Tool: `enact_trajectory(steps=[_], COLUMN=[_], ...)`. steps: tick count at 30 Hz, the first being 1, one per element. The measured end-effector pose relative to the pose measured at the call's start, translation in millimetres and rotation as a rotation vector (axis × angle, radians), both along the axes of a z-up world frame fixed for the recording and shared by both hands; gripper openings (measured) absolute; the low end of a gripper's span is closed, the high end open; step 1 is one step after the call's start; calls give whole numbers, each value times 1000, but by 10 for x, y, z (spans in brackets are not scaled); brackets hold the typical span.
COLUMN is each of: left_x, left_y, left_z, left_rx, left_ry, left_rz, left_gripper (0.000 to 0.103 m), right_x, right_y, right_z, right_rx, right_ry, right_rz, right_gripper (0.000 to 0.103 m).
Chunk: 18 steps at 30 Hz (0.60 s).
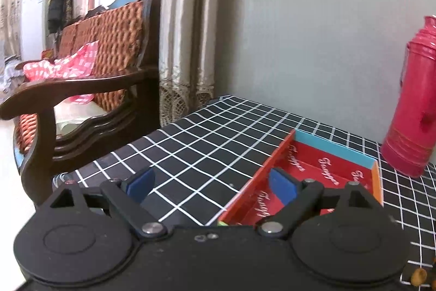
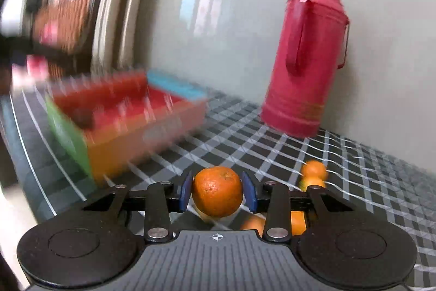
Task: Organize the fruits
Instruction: 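Carry the orange with the right tool into the box and open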
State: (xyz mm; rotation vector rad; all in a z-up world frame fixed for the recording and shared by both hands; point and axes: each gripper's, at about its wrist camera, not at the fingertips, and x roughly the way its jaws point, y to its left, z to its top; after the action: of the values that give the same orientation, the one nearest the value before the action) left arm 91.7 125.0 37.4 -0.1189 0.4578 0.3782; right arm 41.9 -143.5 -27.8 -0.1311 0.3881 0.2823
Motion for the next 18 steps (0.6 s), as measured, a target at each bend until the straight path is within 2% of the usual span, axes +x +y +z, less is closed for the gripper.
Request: enact_trajectory(steps=[3,7,10,12,18], left_x=[8,5,8,8,12], left_y=[95,194,242,260,268], left_z=[-7,-20,-28,-28,-25], left_rx=[-13,-14,-11,-3,-11], left_ry=[7,16,21,21,20], left_rz=[26,50,55,58,55], left_gripper=[85,85,86,86,86], right_x=[60,206,294,347,393], right_y=[143,553,910,1144,1353], right_z=[118,168,168,112,-49], right_rx=[118,183,183,140,73], right_ry=[-26,-29,-34,-24,-10], right_rz=[55,139,207,236,249], right_gripper=[40,40,40,40,41])
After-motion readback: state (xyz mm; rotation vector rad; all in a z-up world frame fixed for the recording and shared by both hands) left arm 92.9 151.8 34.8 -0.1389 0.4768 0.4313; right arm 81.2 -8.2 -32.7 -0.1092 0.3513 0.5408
